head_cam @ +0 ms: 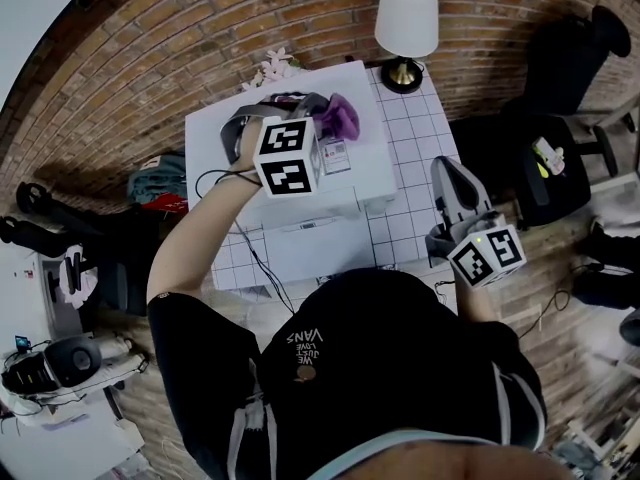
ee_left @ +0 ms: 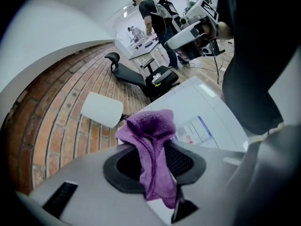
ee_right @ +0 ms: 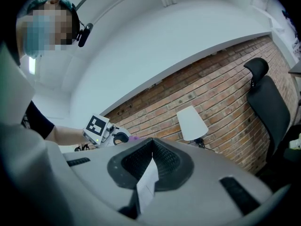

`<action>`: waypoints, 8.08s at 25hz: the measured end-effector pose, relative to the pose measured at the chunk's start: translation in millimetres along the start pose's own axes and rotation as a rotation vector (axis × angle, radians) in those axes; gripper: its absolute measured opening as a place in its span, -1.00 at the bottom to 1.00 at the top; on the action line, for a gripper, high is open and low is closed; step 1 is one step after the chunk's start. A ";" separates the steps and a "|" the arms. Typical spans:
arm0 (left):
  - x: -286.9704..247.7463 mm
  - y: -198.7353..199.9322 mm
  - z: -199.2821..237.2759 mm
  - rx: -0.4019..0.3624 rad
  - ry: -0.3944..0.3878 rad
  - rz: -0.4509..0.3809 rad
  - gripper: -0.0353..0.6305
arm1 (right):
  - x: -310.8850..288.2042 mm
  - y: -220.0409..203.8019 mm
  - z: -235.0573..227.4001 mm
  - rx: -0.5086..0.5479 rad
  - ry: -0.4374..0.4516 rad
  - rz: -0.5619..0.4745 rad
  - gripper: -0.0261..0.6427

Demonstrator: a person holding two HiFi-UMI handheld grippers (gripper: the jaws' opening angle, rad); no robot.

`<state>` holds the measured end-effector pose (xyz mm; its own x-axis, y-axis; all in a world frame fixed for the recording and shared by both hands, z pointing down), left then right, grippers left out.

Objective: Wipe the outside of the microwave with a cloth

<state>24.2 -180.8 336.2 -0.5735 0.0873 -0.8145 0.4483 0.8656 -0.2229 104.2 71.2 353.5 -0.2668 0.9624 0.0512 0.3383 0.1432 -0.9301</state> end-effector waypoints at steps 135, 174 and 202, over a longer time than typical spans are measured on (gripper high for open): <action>31.7 -417.6 -163.8 1.179 0.586 -0.790 -0.51 | -108.5 -84.3 246.7 0.101 -0.103 0.130 -0.92; -31.6 -421.5 -190.1 1.274 0.485 -0.926 -0.51 | -108.5 -84.5 239.2 0.129 -0.160 0.168 -0.92; 1.5 -422.7 -268.1 1.401 0.465 -0.908 -0.51 | -106.7 -110.5 274.9 0.084 -0.067 0.194 -0.92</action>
<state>-350.0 -414.5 572.7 -0.9804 0.1959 -0.0225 -0.0407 -0.3128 -0.9489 -152.8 -110.8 350.7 -0.2646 0.9521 -0.1536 0.3136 -0.0657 -0.9473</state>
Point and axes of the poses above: the fingertips, and each gripper's own axes: x backward along the fingers, z to its left, y out of its top, the point moved 9 cm from there along x, backward along the fingers
